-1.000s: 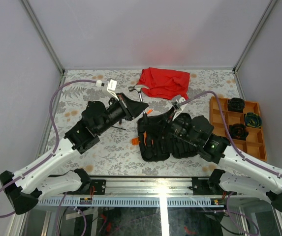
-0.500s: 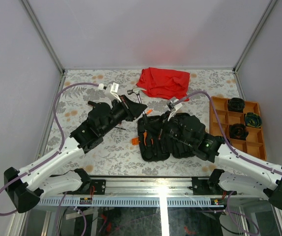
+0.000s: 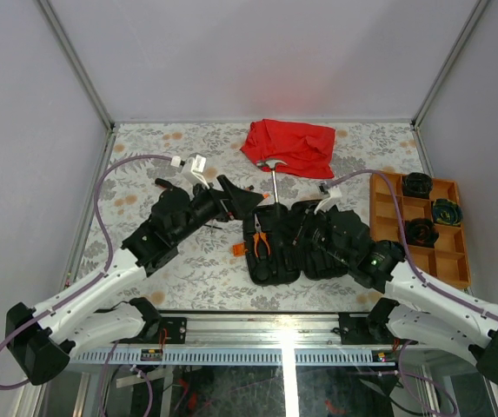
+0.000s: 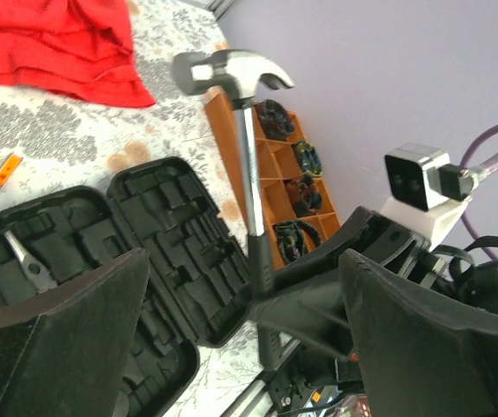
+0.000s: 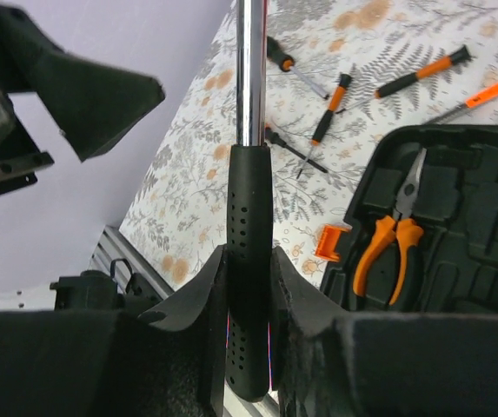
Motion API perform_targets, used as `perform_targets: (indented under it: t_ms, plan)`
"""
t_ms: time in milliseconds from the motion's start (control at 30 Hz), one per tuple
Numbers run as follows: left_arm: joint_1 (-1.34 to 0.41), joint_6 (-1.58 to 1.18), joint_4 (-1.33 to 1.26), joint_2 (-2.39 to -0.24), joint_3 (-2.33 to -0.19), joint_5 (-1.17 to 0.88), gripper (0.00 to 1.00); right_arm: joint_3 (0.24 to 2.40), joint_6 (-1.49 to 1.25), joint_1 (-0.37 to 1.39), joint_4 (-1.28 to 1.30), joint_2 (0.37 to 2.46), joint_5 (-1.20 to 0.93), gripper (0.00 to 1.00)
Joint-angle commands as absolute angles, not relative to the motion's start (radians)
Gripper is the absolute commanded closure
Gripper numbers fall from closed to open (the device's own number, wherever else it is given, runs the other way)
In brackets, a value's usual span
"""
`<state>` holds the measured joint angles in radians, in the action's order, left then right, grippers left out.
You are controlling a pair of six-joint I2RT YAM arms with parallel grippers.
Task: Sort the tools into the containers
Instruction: Adjust the hammer, then place the hammer in the storage box.
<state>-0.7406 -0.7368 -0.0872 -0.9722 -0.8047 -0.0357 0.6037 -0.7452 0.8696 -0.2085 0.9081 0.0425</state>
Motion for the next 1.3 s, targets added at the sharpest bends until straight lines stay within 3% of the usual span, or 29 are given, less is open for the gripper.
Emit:
perform_targets:
  t_ms: [0, 300, 600, 1267]
  plan:
    - [-0.727, -0.753, -0.051, -0.951, -0.760, -0.017, 0.12, 0.572, -0.839, 0.815, -0.235, 0.848, 0.061, 1.00]
    - [-0.716, -0.747, 0.065, -0.985, -0.717, 0.068, 0.14, 0.474, -0.954, 0.721, -0.218, 0.886, -0.082, 1.00]
    - [-0.693, -0.763, 0.023, -1.039, -0.674, -0.028, 0.26, 0.431, -1.014, 0.672, -0.326, 1.009, -0.236, 1.00]
    - [-0.683, -0.779, 0.004, -1.001, -0.627, -0.020, 0.27, 0.381, -1.148, 0.626, -0.588, 1.304, -0.326, 1.00]
